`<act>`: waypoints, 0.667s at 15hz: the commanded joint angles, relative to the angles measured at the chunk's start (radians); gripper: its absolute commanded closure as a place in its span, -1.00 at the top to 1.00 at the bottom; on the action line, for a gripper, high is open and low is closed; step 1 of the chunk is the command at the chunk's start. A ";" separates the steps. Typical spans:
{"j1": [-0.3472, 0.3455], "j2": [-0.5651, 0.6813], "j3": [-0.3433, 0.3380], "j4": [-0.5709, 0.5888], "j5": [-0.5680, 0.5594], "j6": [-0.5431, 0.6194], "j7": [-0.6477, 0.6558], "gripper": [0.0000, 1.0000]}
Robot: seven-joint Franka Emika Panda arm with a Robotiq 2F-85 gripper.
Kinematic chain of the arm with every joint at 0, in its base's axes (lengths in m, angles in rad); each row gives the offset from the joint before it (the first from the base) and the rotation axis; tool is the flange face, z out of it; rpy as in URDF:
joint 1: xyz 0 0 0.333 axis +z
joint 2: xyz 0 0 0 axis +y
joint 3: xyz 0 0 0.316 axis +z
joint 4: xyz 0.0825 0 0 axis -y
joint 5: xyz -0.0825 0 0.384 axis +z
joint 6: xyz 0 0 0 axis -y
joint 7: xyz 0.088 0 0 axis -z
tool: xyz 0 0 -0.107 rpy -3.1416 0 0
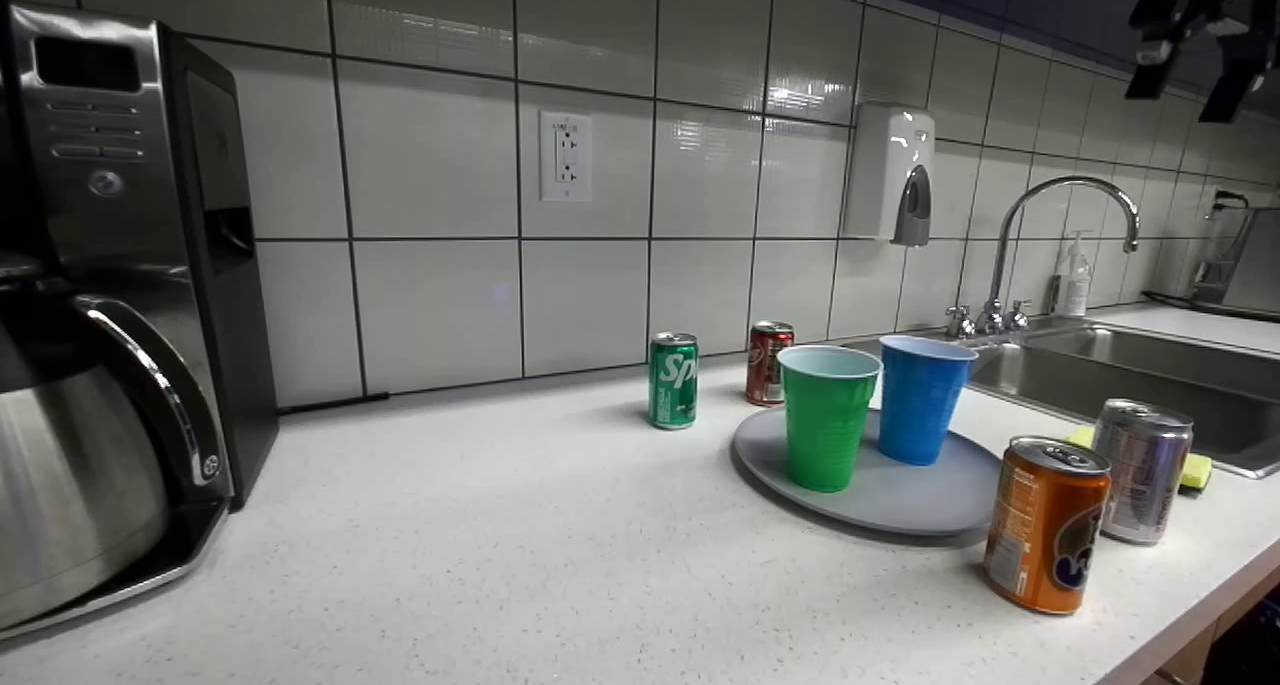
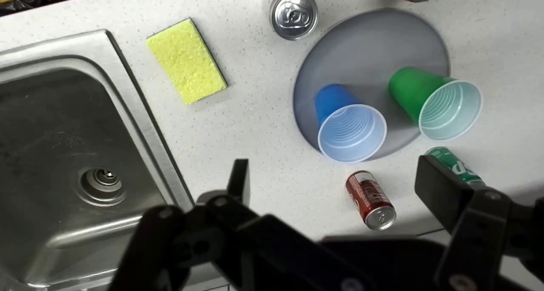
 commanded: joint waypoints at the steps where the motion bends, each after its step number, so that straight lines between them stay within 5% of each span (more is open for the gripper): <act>1: -0.023 0.030 0.024 -0.029 -0.003 0.087 -0.003 1.00; 10: -0.012 0.118 0.033 -0.071 0.012 0.162 -0.012 1.00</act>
